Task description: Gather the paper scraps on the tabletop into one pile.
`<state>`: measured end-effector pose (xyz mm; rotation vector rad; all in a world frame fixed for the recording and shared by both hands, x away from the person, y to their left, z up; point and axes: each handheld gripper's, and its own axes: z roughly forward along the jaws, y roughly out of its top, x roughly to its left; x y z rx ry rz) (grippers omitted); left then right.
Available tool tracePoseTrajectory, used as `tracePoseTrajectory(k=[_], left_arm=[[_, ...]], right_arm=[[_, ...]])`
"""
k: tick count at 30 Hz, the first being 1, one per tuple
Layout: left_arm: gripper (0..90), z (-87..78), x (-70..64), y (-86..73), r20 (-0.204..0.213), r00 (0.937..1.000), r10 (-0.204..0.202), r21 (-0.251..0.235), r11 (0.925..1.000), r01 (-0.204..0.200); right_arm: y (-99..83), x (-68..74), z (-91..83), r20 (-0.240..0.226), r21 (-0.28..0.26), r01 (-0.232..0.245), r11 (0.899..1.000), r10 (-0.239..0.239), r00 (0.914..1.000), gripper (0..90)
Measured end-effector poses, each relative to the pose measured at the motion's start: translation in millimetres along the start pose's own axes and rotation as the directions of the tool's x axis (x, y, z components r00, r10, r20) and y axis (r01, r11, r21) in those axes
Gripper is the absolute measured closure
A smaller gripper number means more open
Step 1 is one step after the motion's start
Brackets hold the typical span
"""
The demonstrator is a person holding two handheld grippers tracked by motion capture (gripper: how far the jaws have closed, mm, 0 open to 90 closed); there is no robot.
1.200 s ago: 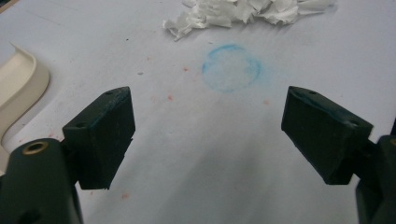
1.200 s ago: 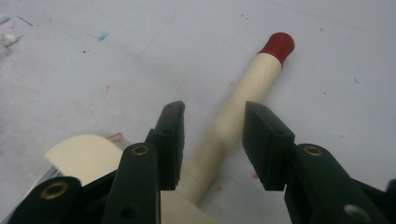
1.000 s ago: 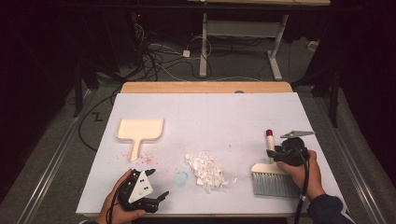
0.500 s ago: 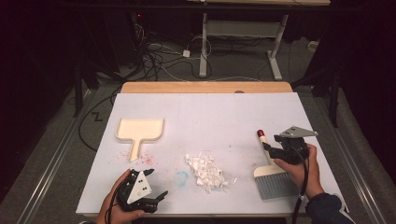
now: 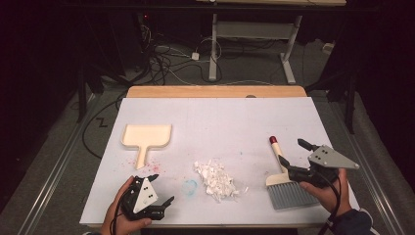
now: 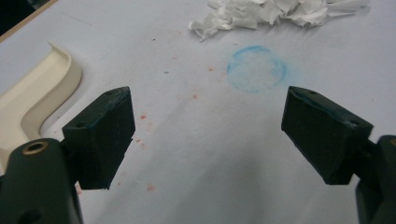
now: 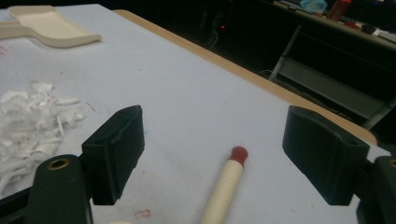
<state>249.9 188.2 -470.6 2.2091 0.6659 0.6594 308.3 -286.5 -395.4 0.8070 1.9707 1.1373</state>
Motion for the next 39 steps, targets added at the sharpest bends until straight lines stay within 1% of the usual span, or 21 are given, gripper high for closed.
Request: tracePoseTrajectory(k=[2,4,5,7,8,9,10,11,12,14,15,18,21,23,27,30,39], left_arm=[[16.5,-0.8,0.3,-0.2,-0.006,1.0000,0.000,-0.002,1.0000,0.000],[16.5,-1.4,0.9,-0.1,-0.014,0.9999,-0.003,-0.006,1.0000,0.003],[16.4,-1.7,1.1,0.1,-0.018,0.9998,-0.001,-0.008,1.0000,0.001],[16.4,-2.2,1.1,0.3,-0.028,0.9996,-0.001,-0.009,1.0000,0.000],[16.3,-2.3,1.1,0.3,-0.033,0.9995,-0.001,-0.007,1.0000,0.000],[16.3,-2.4,1.0,0.5,-0.037,0.9993,-0.001,-0.007,1.0000,0.001],[16.3,-2.5,0.8,0.6,-0.041,0.9992,-0.001,-0.008,1.0000,0.001],[16.3,-2.6,0.6,0.7,-0.044,0.9990,-0.002,-0.009,1.0000,0.002],[16.3,-2.7,0.4,0.8,-0.047,0.9989,-0.002,-0.008,1.0000,0.002],[16.3,-3.2,0.0,0.7,-0.054,0.9986,-0.001,-0.008,1.0000,0.001],[16.3,-3.3,0.0,0.5,-0.055,0.9985,-0.002,-0.007,1.0000,0.001],[16.3,-3.9,-0.2,1.1,-0.065,0.9979,0.002,-0.010,0.9999,-0.002],[16.3,-4.6,-0.6,1.8,-0.077,0.9970,-0.001,-0.019,0.9998,-0.001],[16.3,-4.8,-1.4,1.1,-0.079,0.9969,0.006,-0.015,0.9999,-0.007],[16.3,-6.4,-1.6,0.8,-0.079,0.9968,0.006,-0.019,0.9998,-0.007],[16.3,-6.8,-0.9,1.0,-0.080,0.9968,0.002,-0.023,0.9997,-0.004],[16.3,-3.5,-1.6,1.4,-0.077,0.9970,0.007,-0.011,0.9999,-0.007]], right_arm=[[-4.9,5.5,-5.4,0.032,0.001,0.032,0.999,-0.032,0.9990,19.9],[-11.3,10.0,-12.5,0.048,-0.020,0.046,0.999,-0.045,0.9978,19.0],[-15.0,11.7,-15.9,0.052,-0.029,0.043,0.999,-0.042,0.9978,18.6],[-21.7,13.0,-21.0,0.047,-0.022,0.041,0.999,-0.040,0.9981,18.1],[-25.5,13.4,-23.3,0.053,-0.019,0.039,0.999,-0.038,0.9979,18.1],[-29.7,13.7,-25.6,0.058,-0.022,0.027,0.999,-0.026,0.9980,18.1],[-33.6,13.5,-27.4,0.053,-0.022,0.020,1.000,-0.019,0.9984,18.0],[-37.2,13.5,-28.7,0.053,-0.012,0.023,1.000,-0.022,0.9983,18.0],[-40.6,14.0,-29.9,0.066,-0.004,0.022,1.000,-0.022,0.9976,18.1],[-47.6,14.8,-31.7,0.066,0.001,0.014,1.000,-0.014,0.9977,18.1],[-51.0,16.0,-32.0,0.083,0.006,0.016,1.000,-0.017,0.9964,18.3],[-58.3,19.9,-32.1,0.104,0.008,0.017,1.000,-0.018,0.9944,18.5],[-59.9,22.2,-30.2,0.097,0.019,0.014,1.000,-0.015,0.9952,18.6],[-59.2,24.0,-29.8,0.098,0.027,0.025,0.999,-0.027,0.9949,18.5],[-57.7,26.2,-32.5,0.104,0.022,0.030,0.999,-0.032,0.9941,18.6],[-56.2,26.5,-34.1,0.113,0.011,0.024,1.000,-0.025,0.9932,18.6],[-56.8,25.4,-32.7,0.105,0.018,0.033,0.999,-0.035,0.9938,18.5]])
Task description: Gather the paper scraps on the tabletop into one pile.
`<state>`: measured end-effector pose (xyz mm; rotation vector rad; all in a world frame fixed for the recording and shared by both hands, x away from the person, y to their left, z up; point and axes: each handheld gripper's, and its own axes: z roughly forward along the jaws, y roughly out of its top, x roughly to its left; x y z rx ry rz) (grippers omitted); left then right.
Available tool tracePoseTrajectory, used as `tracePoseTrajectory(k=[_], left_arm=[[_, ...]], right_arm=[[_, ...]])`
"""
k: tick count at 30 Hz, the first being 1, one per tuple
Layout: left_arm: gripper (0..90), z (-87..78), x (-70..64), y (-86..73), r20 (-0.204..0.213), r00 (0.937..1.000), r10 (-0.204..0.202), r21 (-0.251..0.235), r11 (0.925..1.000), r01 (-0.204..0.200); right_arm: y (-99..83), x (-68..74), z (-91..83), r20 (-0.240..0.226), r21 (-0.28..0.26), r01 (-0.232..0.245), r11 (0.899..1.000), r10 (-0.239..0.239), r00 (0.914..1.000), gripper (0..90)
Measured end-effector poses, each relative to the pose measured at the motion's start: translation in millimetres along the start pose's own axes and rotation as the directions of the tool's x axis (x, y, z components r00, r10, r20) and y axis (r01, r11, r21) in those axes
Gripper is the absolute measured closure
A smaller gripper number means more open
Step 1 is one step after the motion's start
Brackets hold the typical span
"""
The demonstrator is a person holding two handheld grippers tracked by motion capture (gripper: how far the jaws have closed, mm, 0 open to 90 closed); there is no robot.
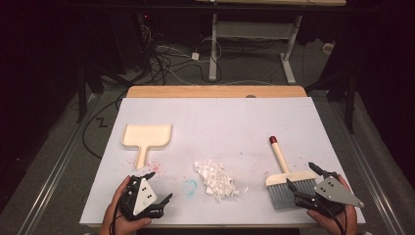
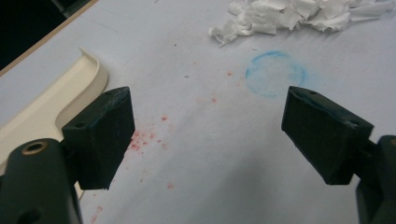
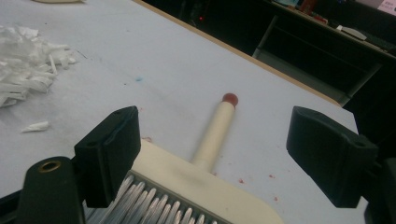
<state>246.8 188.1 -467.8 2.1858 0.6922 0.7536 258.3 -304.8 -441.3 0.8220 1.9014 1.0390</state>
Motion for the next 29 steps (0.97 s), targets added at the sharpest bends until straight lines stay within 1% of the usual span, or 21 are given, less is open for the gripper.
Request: tracePoseTrajectory(k=[2,14,19,23,25,29], left_arm=[[16.3,0.2,-0.4,-0.1,0.001,1.0000,0.000,0.001,1.0000,0.000],[16.3,1.1,0.6,-0.7,0.000,1.0000,-0.002,0.007,1.0000,0.002],[16.4,1.0,0.2,-1.0,-0.004,1.0000,-0.001,0.013,0.9999,0.001],[16.3,0.7,-1.0,-1.2,-0.005,1.0000,0.004,0.018,0.9998,-0.004],[16.3,0.8,-0.8,-1.3,-0.006,1.0000,0.003,0.017,0.9999,-0.003],[16.4,1.9,-0.2,-1.2,-0.006,1.0000,-0.002,0.020,0.9998,0.002]], right_arm=[[-0.1,-0.3,0.0,0.000,-0.002,-0.004,1.000,0.004,1.0000,18.5],[1.1,1.4,0.9,-0.009,-0.002,0.012,1.000,-0.012,0.9999,18.5],[2.4,1.0,2.4,-0.007,0.006,0.018,1.000,-0.018,0.9998,17.5],[4.2,0.4,2.5,0.000,-0.003,0.024,1.000,-0.024,0.9997,17.3],[4.1,0.3,2.6,0.001,0.000,0.021,1.000,-0.021,0.9998,17.3],[4.3,0.8,3.3,0.000,-0.003,0.029,1.000,-0.029,0.9996,17.3]])
